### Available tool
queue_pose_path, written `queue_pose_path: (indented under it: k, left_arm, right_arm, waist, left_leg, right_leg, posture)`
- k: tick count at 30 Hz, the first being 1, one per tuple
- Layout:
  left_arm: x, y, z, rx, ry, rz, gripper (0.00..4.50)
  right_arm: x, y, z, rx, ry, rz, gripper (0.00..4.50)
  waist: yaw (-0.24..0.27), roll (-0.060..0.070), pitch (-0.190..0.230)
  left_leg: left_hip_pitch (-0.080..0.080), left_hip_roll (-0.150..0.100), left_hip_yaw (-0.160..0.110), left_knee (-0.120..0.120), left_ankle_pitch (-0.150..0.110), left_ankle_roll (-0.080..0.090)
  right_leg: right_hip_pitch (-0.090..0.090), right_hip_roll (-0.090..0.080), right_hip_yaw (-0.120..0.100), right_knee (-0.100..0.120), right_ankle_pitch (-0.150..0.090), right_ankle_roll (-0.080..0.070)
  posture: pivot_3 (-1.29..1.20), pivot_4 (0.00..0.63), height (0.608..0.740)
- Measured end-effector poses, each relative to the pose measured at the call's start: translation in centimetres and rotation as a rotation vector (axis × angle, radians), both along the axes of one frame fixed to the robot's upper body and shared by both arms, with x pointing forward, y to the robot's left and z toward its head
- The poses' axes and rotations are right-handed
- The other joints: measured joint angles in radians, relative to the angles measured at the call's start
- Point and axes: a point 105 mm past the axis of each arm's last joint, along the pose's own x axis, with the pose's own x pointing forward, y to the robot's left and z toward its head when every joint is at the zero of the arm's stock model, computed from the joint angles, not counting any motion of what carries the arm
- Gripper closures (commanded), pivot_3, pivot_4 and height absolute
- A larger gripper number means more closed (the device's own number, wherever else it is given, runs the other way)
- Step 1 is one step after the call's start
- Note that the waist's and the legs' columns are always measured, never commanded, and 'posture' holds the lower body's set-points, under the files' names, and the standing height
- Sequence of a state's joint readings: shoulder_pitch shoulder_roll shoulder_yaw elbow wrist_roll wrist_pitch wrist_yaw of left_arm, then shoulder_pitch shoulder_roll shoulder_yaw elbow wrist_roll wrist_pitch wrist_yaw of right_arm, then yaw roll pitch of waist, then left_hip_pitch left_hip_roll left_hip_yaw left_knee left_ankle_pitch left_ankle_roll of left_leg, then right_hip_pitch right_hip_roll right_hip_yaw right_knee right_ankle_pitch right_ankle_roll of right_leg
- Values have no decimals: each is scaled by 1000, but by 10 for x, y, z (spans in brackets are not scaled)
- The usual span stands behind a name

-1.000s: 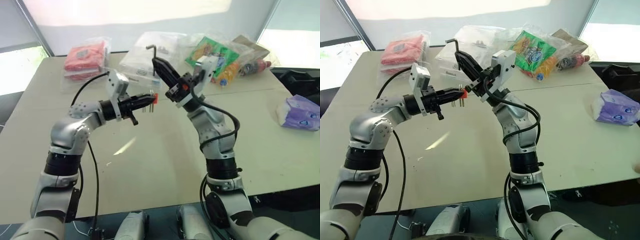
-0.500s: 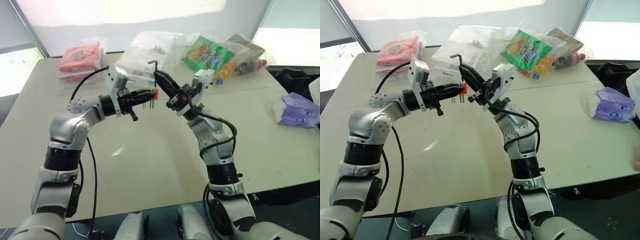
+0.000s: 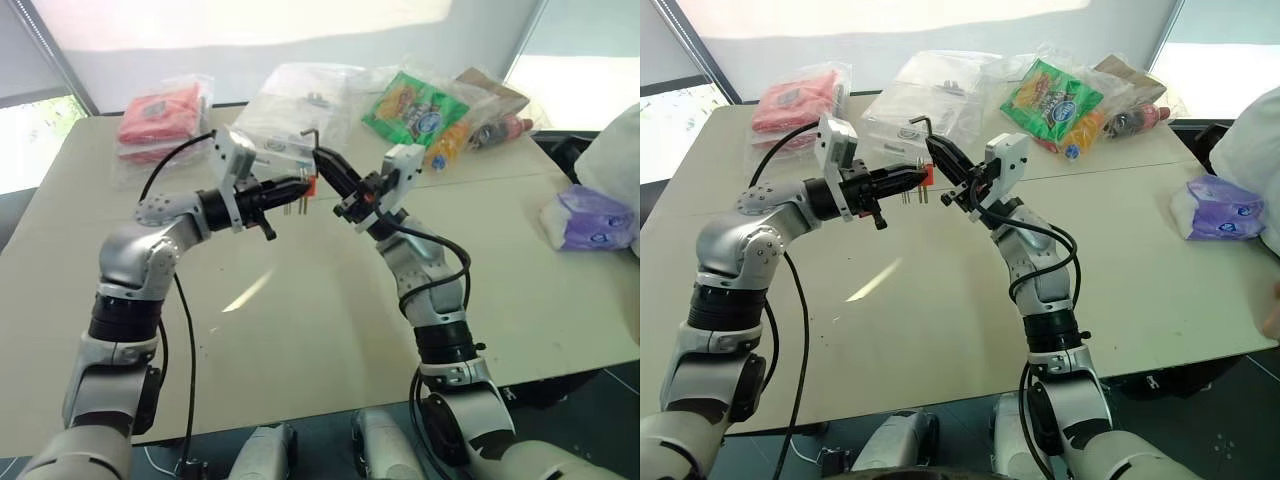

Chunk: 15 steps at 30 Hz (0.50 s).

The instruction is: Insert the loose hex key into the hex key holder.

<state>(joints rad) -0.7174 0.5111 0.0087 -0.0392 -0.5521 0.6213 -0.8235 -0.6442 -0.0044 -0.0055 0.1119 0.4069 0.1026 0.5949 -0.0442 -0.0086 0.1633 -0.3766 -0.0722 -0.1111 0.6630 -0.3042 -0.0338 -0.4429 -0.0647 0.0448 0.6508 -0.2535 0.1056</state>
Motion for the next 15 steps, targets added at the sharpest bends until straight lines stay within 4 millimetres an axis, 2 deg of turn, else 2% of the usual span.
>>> queue_pose_path:
  k: [15]
  left_arm:
    - [0,-2,0,-4,-1,-2,4500]
  right_arm:
    - [-4,3,14,21,-38,6,4432]
  waist:
    - [0,0,0]
  left_leg:
    - [0,0,0,0,0,0]
  right_leg:
    - [0,0,0,0,0,0]
  posture:
    - [0,150,740]
